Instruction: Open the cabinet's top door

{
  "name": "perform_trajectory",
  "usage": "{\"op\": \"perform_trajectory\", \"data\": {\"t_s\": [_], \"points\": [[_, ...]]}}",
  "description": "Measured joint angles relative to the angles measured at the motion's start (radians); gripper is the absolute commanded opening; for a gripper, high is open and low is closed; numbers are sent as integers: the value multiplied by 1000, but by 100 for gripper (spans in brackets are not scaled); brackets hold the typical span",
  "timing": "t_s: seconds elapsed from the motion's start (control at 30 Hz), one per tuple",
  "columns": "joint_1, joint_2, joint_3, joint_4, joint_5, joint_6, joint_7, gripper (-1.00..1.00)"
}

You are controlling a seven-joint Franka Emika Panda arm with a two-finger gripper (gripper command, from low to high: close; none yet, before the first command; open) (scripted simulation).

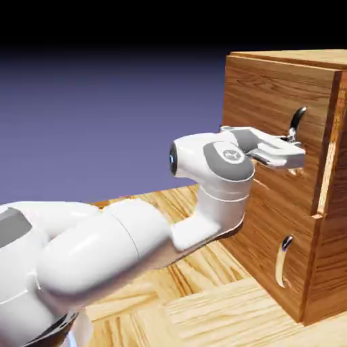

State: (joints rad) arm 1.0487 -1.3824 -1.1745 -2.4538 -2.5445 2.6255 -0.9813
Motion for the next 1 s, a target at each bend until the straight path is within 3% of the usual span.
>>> {"op": "perform_trajectory", "data": {"t_s": [0.5, 1.0], "points": [[-357, -93, 449, -492, 283, -500, 136, -100], [-306, -69, 992, -611, 786, -906, 241, -100]]}}
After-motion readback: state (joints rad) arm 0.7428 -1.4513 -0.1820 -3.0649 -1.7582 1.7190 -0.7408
